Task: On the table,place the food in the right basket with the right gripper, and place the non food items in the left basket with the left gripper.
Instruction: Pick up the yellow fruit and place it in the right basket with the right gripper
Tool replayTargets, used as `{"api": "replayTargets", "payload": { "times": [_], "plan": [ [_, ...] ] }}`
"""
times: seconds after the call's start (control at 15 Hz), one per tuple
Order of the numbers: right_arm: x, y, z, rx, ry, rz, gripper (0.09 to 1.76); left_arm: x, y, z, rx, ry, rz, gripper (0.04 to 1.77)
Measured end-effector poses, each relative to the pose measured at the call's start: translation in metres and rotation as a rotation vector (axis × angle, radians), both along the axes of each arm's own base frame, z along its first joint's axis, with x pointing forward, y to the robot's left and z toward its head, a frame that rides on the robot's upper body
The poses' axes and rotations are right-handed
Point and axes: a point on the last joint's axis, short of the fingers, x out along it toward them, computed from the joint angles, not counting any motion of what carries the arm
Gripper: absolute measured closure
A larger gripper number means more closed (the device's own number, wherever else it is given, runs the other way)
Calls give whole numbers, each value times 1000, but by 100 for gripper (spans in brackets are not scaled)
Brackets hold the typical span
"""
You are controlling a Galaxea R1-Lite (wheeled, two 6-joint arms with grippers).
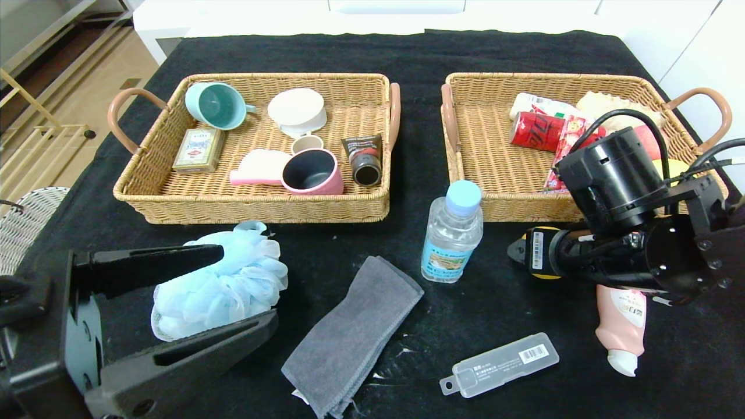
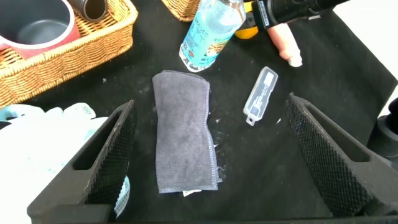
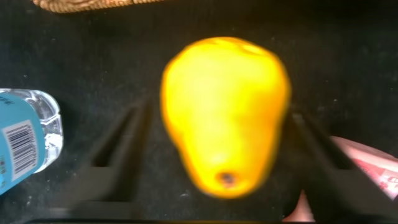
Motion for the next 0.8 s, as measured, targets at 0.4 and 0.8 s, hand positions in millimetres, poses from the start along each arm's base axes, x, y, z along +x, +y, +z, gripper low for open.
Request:
{"api": "replayTargets", "payload": {
  "times": [0.4, 0.8],
  "plan": [
    [-2, 0, -4, -12, 10, 2, 72, 2, -1, -2, 9, 10, 2, 9],
    [-2, 0, -5, -12, 15, 1, 72, 2, -2, -3, 14, 16, 3, 9]
  ]
}}
